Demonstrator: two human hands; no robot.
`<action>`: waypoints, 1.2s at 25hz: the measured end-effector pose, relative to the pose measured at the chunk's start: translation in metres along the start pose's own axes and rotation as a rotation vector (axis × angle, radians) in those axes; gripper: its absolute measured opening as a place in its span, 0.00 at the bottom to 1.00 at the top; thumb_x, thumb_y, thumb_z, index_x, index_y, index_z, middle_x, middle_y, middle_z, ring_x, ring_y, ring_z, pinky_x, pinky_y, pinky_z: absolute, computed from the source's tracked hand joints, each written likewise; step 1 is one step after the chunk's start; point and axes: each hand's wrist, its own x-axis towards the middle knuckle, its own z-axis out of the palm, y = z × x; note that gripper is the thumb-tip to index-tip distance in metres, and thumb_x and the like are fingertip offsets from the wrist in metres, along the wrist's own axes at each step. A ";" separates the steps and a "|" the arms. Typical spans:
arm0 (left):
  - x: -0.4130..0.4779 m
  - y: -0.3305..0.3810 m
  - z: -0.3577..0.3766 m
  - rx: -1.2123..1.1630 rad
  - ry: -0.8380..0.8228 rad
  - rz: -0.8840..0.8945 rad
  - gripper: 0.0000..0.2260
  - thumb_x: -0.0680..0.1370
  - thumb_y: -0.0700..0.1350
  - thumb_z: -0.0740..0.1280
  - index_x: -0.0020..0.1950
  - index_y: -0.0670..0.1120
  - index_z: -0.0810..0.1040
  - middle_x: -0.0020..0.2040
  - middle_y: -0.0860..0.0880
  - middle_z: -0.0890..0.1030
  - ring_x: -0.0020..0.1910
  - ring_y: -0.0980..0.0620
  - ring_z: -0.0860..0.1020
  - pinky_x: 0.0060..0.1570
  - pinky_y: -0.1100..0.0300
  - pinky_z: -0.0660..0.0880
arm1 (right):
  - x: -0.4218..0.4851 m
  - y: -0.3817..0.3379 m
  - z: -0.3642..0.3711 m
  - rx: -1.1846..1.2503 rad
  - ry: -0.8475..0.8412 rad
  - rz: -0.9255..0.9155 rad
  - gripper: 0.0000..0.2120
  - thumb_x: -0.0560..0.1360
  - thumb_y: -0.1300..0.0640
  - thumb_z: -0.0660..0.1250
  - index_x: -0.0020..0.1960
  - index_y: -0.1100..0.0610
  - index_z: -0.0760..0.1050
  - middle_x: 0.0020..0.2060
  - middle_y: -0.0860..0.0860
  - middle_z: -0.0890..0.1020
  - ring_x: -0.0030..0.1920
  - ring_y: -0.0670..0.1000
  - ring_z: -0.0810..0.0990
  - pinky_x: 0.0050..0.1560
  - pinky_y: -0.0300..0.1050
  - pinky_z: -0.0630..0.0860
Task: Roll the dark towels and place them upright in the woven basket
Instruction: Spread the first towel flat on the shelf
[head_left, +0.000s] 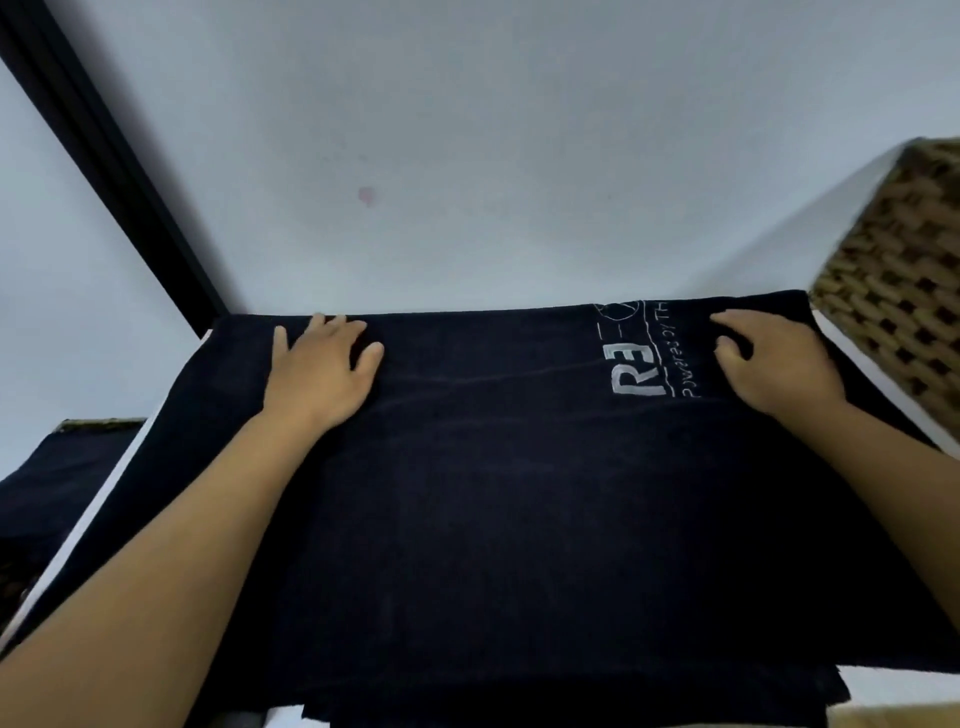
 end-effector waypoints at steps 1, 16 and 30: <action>-0.004 0.017 0.001 -0.005 -0.098 0.036 0.25 0.82 0.59 0.50 0.77 0.52 0.63 0.78 0.48 0.62 0.78 0.48 0.55 0.76 0.41 0.43 | 0.004 0.001 0.002 -0.007 -0.043 -0.034 0.19 0.77 0.55 0.62 0.68 0.53 0.75 0.68 0.53 0.76 0.70 0.54 0.71 0.71 0.50 0.66; 0.012 0.142 0.031 0.256 -0.342 0.064 0.31 0.77 0.69 0.40 0.79 0.61 0.42 0.81 0.50 0.42 0.79 0.44 0.40 0.74 0.35 0.41 | -0.102 0.016 -0.050 -0.129 -0.387 -0.113 0.30 0.79 0.35 0.47 0.78 0.44 0.54 0.79 0.47 0.51 0.79 0.48 0.45 0.78 0.51 0.42; -0.169 0.369 0.065 0.136 -0.183 1.015 0.41 0.75 0.65 0.61 0.80 0.46 0.50 0.81 0.46 0.47 0.80 0.45 0.45 0.76 0.41 0.49 | -0.249 0.098 -0.085 0.044 0.037 0.082 0.27 0.82 0.43 0.47 0.75 0.55 0.65 0.74 0.48 0.66 0.77 0.45 0.58 0.76 0.51 0.56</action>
